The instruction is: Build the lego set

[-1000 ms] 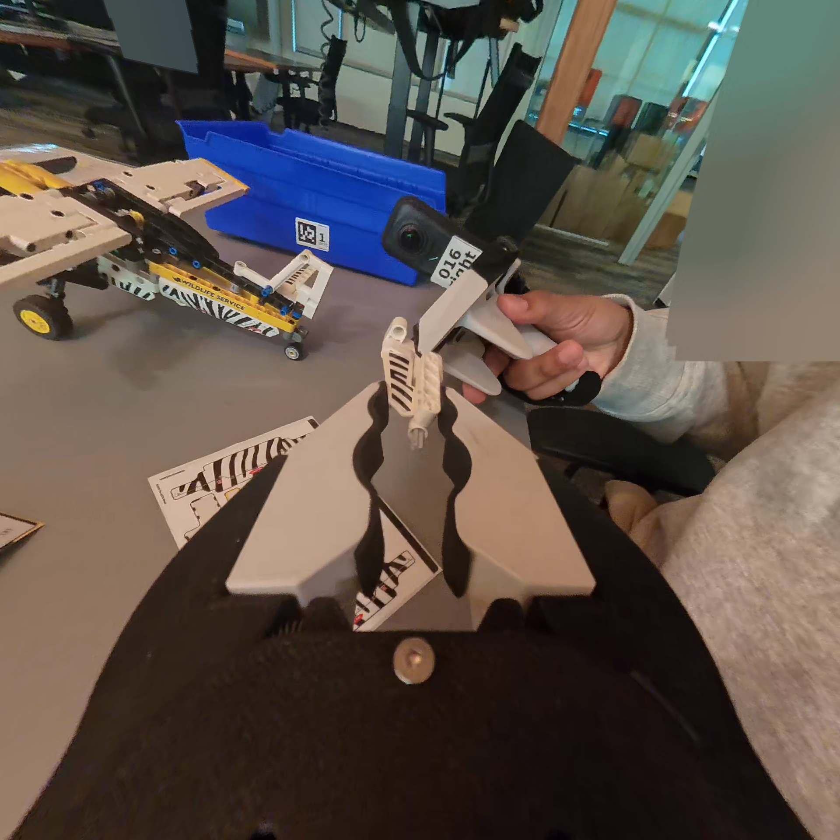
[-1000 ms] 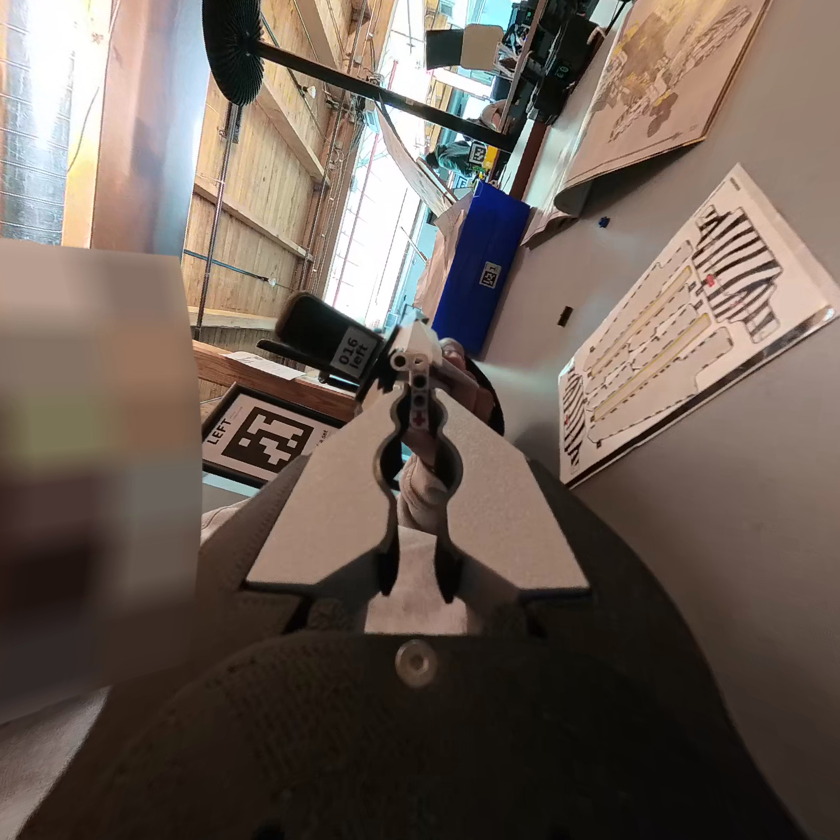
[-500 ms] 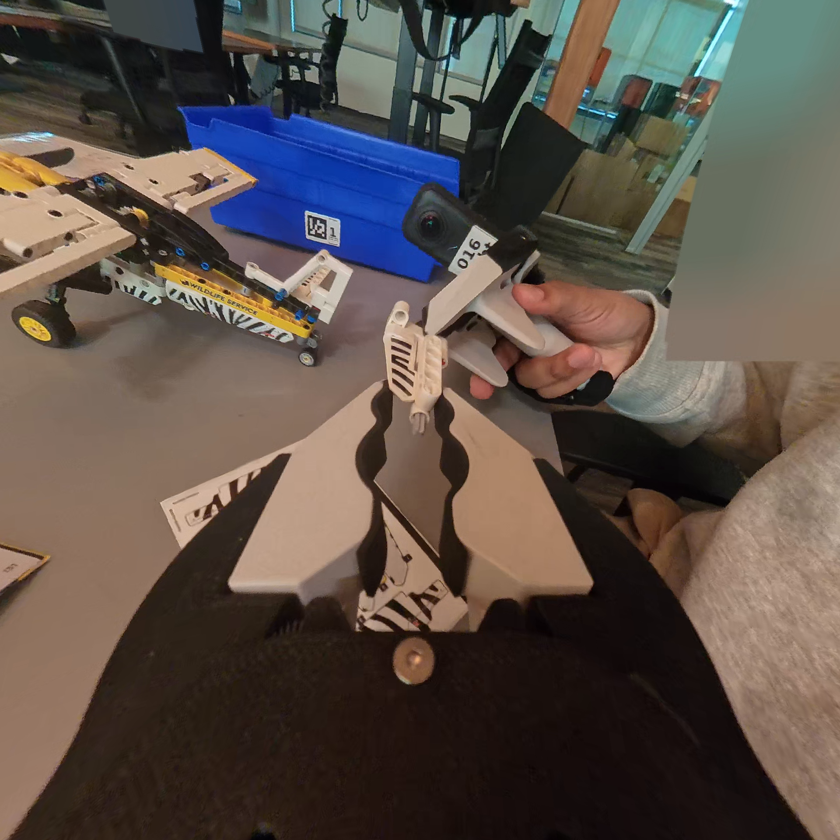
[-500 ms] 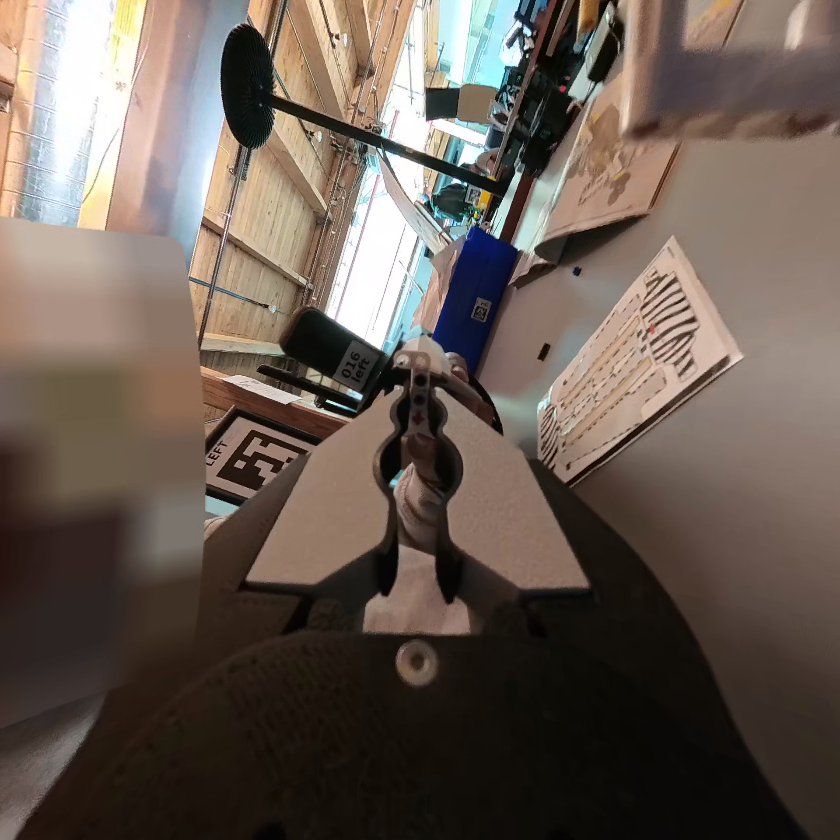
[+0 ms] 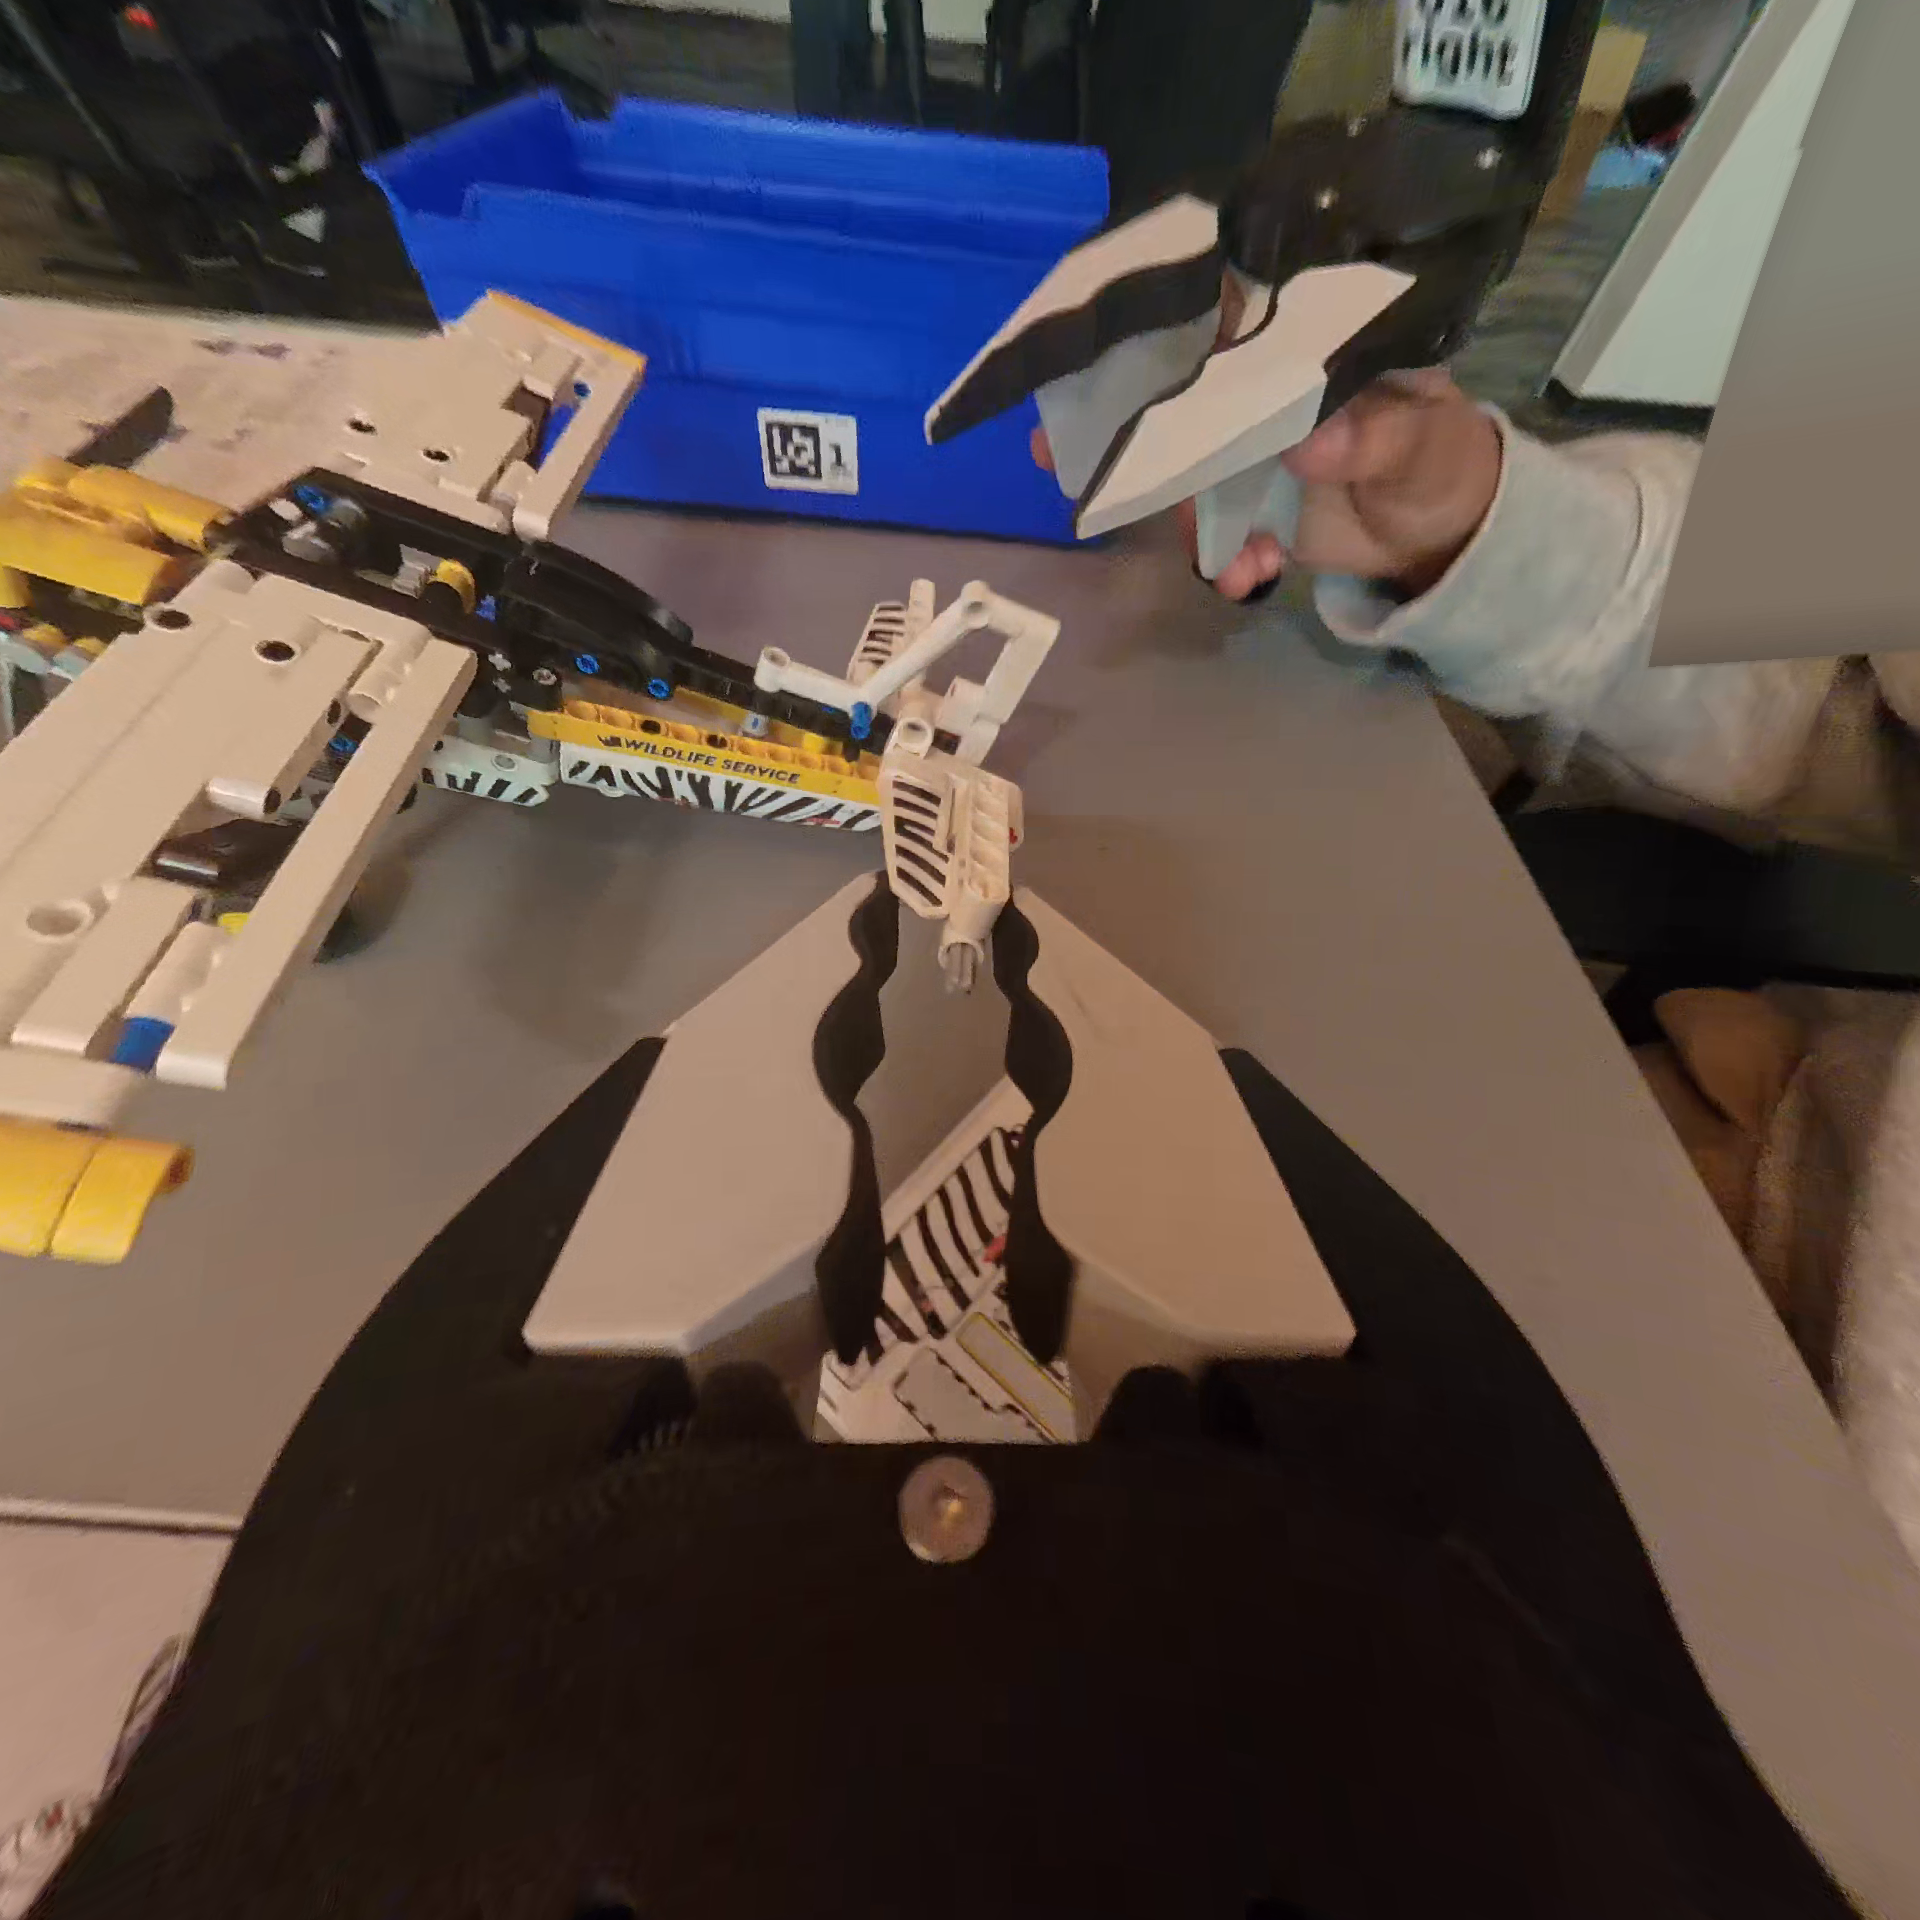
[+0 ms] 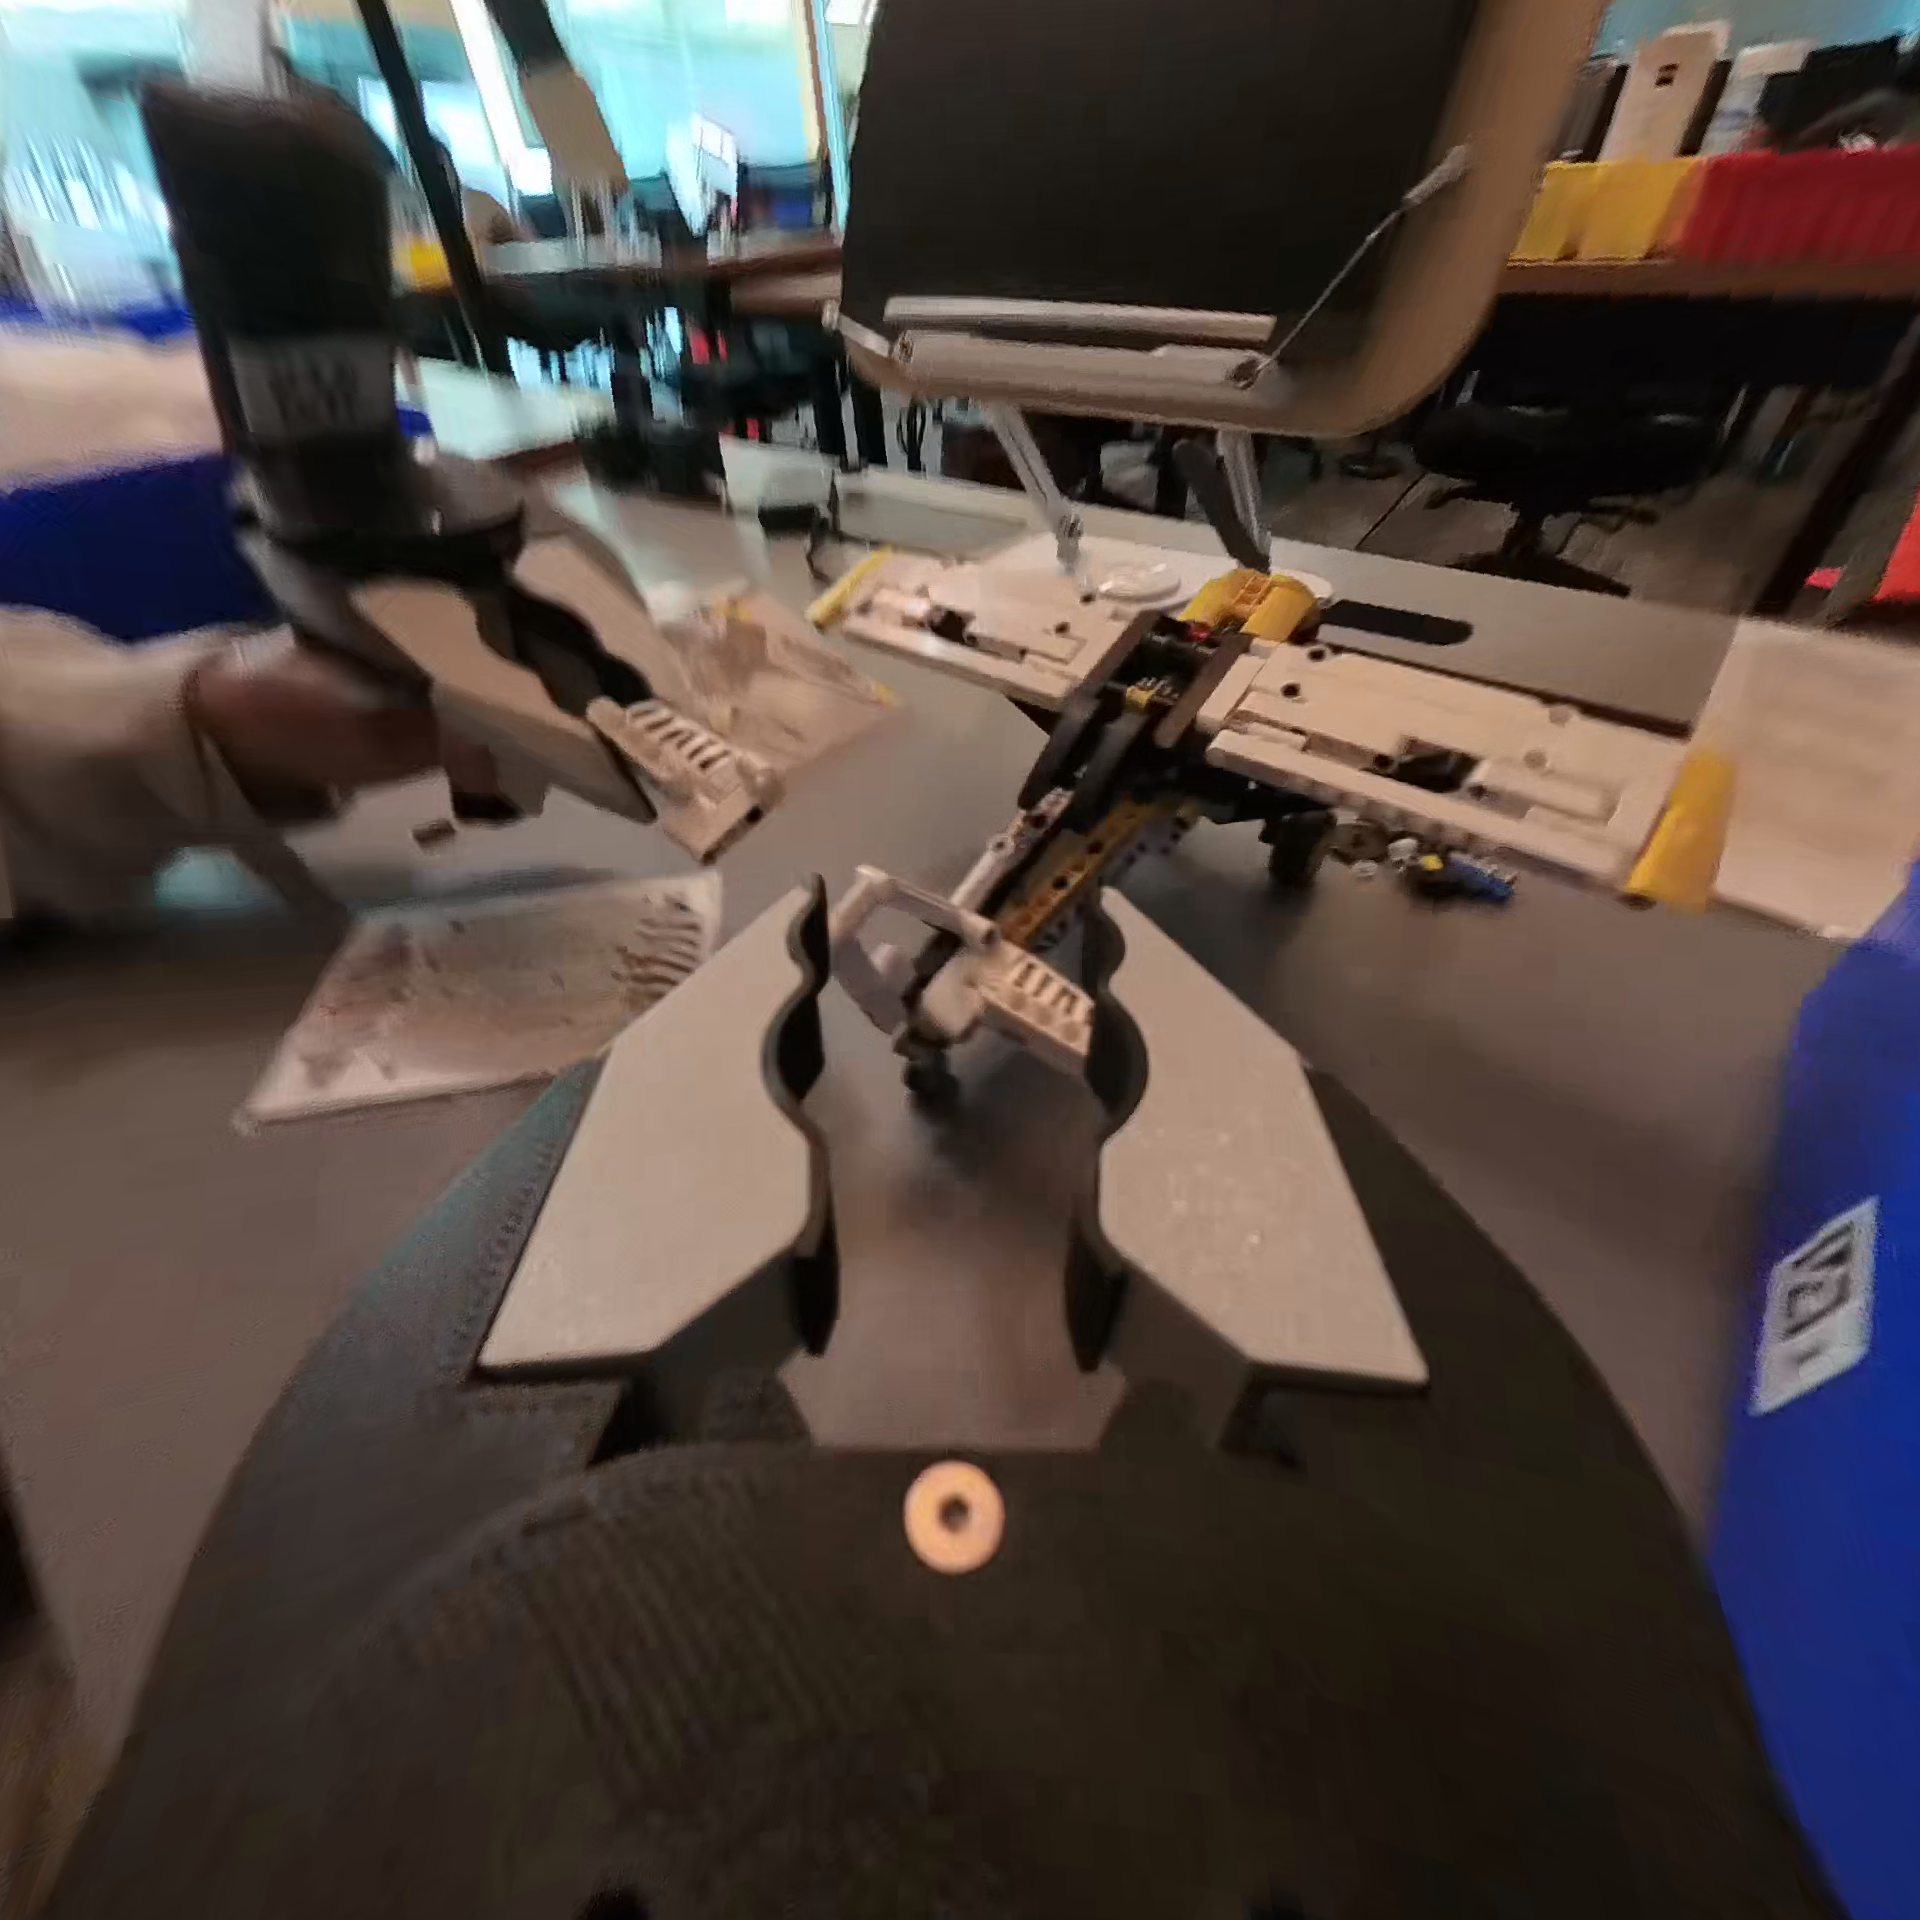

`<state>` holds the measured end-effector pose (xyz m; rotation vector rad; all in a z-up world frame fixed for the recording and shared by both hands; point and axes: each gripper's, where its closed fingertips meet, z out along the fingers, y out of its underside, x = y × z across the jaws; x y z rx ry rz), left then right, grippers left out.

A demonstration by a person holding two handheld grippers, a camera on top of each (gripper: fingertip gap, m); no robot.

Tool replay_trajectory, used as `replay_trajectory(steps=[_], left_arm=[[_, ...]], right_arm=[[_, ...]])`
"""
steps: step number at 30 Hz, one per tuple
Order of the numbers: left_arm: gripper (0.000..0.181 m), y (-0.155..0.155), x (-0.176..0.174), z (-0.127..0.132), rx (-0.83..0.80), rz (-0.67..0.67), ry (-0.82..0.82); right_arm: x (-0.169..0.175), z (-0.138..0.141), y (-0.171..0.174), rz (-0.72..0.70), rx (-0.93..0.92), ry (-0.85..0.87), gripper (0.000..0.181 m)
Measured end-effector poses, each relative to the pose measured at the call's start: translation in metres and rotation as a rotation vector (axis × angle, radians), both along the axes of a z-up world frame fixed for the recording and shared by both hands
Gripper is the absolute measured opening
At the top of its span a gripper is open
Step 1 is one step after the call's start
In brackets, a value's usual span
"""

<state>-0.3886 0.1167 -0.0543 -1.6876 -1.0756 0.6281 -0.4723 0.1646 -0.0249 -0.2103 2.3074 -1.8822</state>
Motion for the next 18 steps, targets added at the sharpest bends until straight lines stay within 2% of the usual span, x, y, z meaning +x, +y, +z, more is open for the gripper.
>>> replay_trajectory(steps=[3,6,10,18], left_arm=[[0.016,-0.002,-0.016,-0.011,0.004,-0.025,-0.038],[0.016,-0.006,-0.028,-0.018,0.026,-0.021,-0.041],[0.016,-0.006,-0.034,-0.023,0.067,-0.018,-0.051],[0.016,-0.008,-0.036,-0.028,0.046,-0.008,-0.082]], right_arm=[[-0.001,-0.018,-0.011,0.09,0.096,0.192,0.048],[-0.002,-0.039,-0.02,0.157,0.193,0.288,0.048],[-0.001,-0.054,-0.03,0.201,0.24,0.321,0.045],[0.001,-0.055,-0.035,0.263,0.256,0.281,0.031]])
